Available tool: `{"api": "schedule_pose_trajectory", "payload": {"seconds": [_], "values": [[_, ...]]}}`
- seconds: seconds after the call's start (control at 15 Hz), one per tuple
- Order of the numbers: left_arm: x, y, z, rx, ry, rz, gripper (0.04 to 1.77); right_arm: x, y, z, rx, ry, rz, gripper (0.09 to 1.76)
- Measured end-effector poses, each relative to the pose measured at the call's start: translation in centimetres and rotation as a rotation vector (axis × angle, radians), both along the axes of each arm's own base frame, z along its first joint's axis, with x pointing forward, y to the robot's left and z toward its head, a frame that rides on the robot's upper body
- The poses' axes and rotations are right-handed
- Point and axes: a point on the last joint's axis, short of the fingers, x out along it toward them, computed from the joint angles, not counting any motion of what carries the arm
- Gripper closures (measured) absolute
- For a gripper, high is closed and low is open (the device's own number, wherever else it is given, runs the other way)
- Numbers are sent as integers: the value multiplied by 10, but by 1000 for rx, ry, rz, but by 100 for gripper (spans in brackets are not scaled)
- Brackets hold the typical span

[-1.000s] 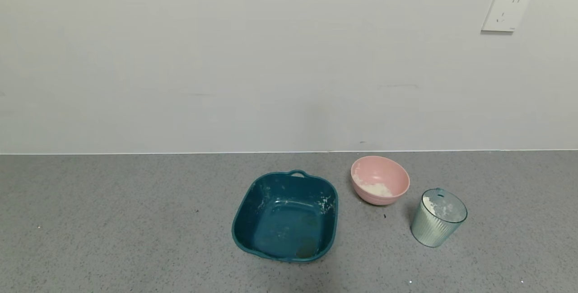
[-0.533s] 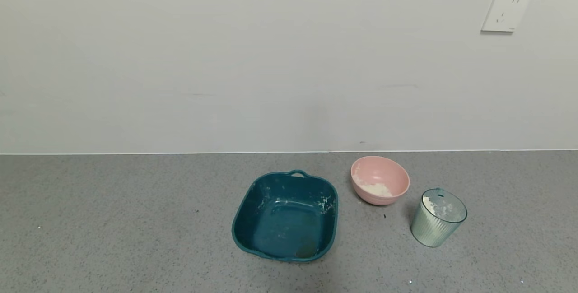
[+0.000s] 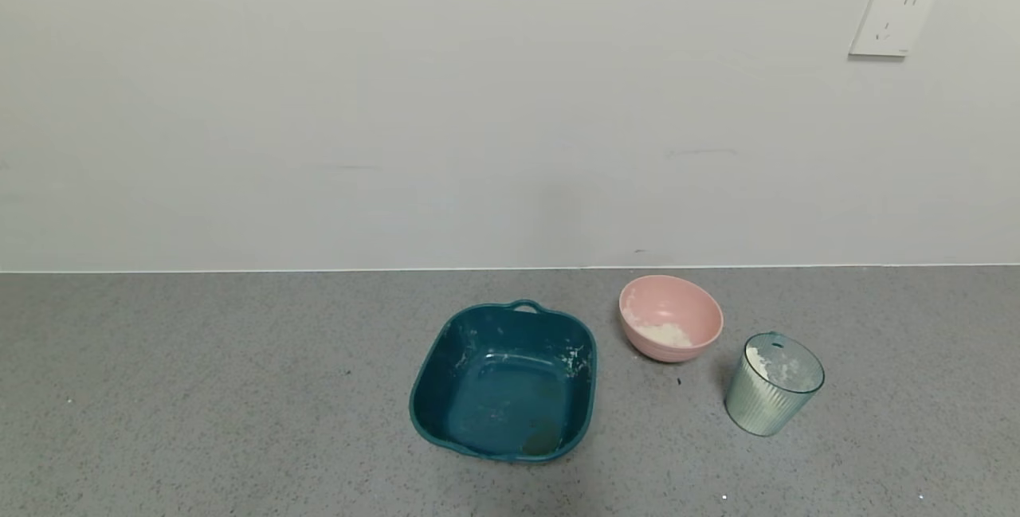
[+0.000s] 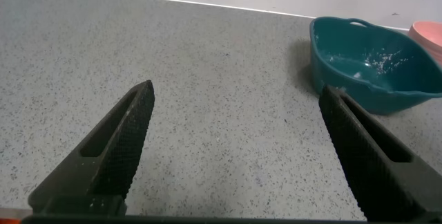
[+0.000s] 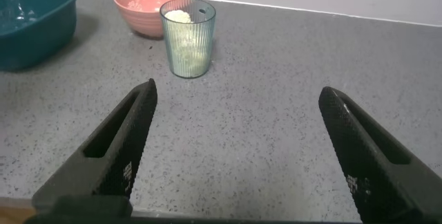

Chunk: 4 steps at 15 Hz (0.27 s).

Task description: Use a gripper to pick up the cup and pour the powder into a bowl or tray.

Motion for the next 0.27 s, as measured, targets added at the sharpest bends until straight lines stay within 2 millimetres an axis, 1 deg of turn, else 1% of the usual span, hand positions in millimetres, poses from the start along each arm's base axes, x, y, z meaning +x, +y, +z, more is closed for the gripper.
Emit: {"api": "schedule_pose_trajectory", "payload": {"seconds": [0.27], "values": [[0, 0, 0, 0, 0, 0, 9, 0, 0, 0, 19, 1, -8, 15]]}}
